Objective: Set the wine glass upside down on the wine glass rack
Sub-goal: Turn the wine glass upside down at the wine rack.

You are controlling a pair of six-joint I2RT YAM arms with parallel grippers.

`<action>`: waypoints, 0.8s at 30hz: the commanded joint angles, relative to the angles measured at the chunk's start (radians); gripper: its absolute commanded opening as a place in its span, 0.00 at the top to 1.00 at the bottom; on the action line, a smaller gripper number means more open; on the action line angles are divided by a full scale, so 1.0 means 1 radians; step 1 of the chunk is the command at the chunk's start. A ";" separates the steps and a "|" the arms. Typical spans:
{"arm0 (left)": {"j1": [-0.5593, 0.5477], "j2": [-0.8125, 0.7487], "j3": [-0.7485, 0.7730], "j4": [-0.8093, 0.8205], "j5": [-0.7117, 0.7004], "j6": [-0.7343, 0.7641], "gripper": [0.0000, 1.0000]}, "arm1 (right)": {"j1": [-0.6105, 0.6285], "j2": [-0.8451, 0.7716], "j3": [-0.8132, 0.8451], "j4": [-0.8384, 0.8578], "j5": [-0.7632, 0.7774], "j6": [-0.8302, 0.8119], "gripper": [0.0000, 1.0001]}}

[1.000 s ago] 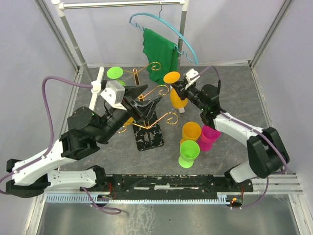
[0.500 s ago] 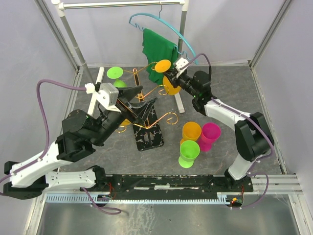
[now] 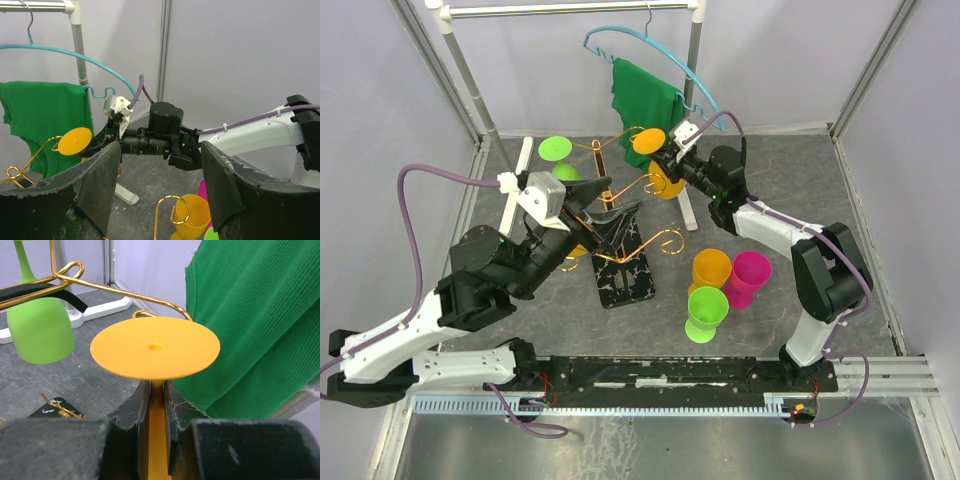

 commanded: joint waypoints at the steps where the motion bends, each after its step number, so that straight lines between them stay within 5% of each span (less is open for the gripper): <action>1: -0.001 0.000 -0.001 0.032 -0.016 0.032 0.28 | 0.011 -0.080 -0.027 0.070 0.012 0.002 0.99; 10: -0.001 0.004 -0.003 0.042 -0.015 0.030 0.28 | 0.068 -0.146 -0.135 0.141 0.162 -0.043 0.99; 24: 0.000 -0.023 -0.011 0.029 -0.020 0.023 0.28 | 0.170 -0.182 -0.188 0.167 0.191 -0.019 0.99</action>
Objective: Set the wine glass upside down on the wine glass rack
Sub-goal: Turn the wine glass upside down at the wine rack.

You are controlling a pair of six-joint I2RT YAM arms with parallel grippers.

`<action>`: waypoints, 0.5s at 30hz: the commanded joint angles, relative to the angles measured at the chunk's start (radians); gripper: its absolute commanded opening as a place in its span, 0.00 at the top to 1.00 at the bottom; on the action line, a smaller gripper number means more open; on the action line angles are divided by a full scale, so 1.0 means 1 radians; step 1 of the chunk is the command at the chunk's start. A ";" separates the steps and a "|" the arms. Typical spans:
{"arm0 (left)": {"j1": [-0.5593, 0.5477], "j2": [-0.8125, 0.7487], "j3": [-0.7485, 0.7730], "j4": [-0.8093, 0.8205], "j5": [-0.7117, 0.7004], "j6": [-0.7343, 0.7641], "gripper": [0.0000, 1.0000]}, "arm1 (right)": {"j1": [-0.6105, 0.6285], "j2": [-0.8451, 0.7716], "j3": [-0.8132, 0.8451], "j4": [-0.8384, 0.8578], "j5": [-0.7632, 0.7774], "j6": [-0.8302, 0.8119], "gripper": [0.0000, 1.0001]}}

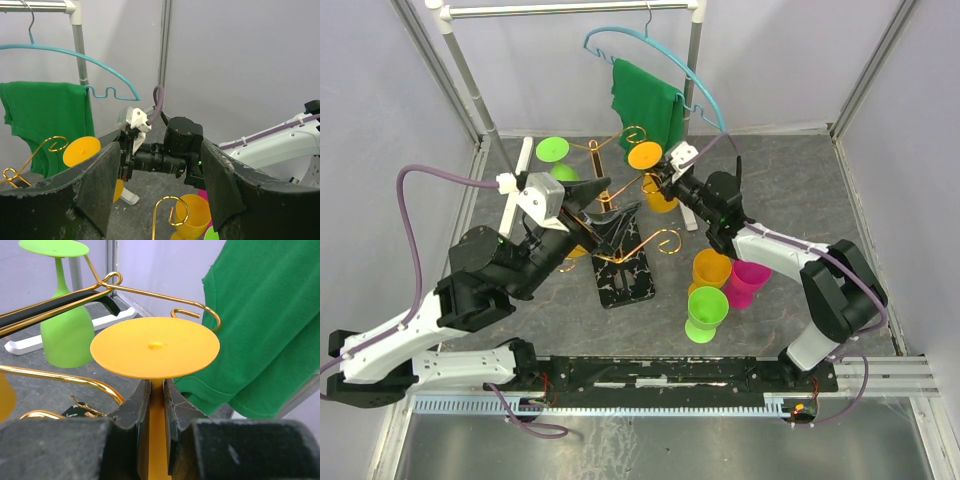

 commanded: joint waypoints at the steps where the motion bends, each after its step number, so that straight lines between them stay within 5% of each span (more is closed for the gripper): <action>1: -0.001 -0.023 -0.005 0.027 -0.021 0.021 0.28 | 0.070 -0.065 -0.013 0.034 0.039 -0.037 0.99; 15: 0.000 -0.035 -0.015 0.020 -0.022 0.007 0.28 | 0.180 -0.113 -0.094 0.007 0.190 -0.070 0.99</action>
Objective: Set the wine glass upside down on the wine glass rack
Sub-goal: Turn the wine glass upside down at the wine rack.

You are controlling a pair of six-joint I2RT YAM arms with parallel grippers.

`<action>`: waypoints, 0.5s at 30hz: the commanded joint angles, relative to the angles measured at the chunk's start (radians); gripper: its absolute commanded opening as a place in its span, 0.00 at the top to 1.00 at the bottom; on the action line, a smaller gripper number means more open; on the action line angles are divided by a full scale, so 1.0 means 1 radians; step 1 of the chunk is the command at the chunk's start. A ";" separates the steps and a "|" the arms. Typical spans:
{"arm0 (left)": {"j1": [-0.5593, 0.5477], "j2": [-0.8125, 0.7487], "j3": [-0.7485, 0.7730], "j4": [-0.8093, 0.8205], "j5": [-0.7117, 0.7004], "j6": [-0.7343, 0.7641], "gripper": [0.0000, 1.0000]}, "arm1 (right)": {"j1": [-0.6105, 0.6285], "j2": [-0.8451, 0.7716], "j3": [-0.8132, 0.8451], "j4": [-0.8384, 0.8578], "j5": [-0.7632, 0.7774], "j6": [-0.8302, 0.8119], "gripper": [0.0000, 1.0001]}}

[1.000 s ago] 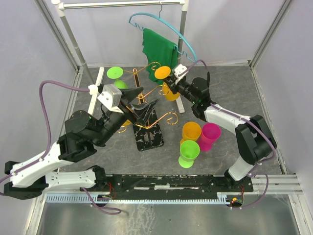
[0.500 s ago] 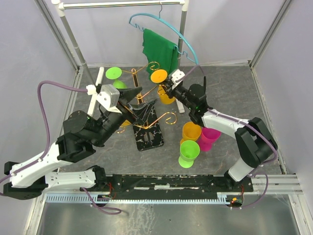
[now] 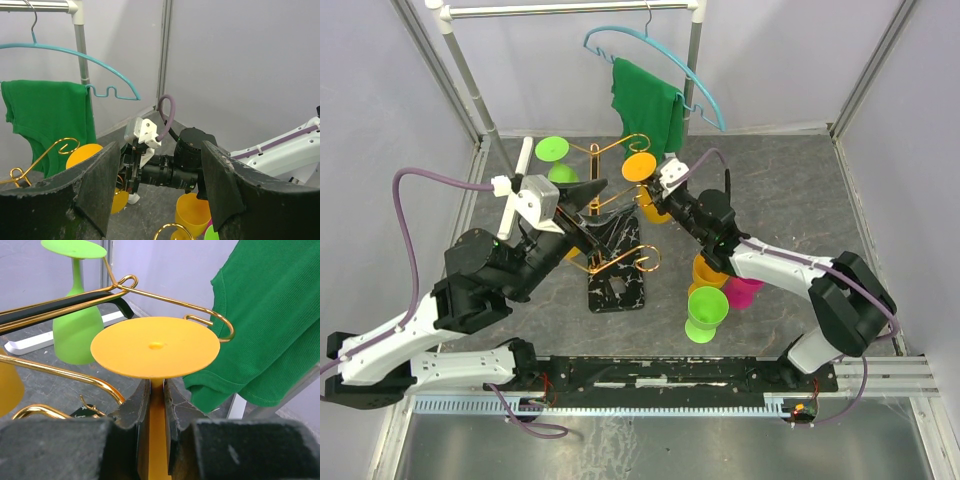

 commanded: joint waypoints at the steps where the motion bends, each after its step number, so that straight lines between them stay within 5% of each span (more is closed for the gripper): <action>1: 0.000 -0.012 -0.005 0.021 -0.022 0.006 0.28 | 0.055 -0.038 -0.031 0.010 0.018 -0.011 0.99; 9: -0.001 -0.008 -0.003 0.020 -0.020 -0.001 0.28 | 0.049 -0.053 -0.043 -0.027 0.096 -0.044 0.99; 15: 0.000 0.003 0.002 0.018 -0.018 -0.004 0.28 | -0.034 -0.063 -0.036 -0.015 -0.024 0.034 0.99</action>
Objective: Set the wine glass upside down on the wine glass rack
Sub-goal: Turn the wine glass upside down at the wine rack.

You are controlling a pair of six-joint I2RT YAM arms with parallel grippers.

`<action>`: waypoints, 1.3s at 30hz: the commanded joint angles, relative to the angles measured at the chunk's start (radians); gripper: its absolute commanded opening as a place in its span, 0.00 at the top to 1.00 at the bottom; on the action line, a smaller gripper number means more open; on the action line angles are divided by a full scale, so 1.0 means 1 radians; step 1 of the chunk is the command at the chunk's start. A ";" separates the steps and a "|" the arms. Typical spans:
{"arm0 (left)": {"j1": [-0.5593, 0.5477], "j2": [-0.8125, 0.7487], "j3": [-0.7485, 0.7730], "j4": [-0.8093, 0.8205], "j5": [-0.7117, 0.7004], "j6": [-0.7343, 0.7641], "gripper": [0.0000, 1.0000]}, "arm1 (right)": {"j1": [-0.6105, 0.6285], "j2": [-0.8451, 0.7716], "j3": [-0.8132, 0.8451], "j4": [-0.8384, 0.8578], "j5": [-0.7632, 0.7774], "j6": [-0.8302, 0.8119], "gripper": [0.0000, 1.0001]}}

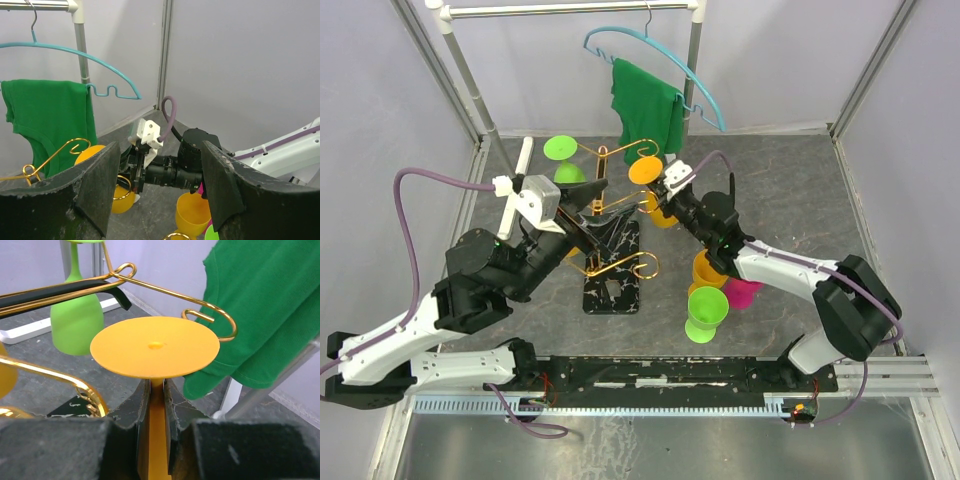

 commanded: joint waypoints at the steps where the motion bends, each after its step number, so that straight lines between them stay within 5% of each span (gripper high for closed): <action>1: -0.001 0.007 0.009 0.021 -0.017 -0.003 0.28 | -0.046 -0.025 0.011 0.009 -0.096 0.030 0.99; 10: -0.001 0.028 0.014 0.027 -0.016 0.007 0.28 | -0.162 -0.003 -0.011 0.137 -0.251 0.140 0.99; 39: -0.001 0.026 -0.003 0.042 -0.064 0.056 0.27 | -0.122 0.187 0.180 0.125 -0.341 0.150 0.99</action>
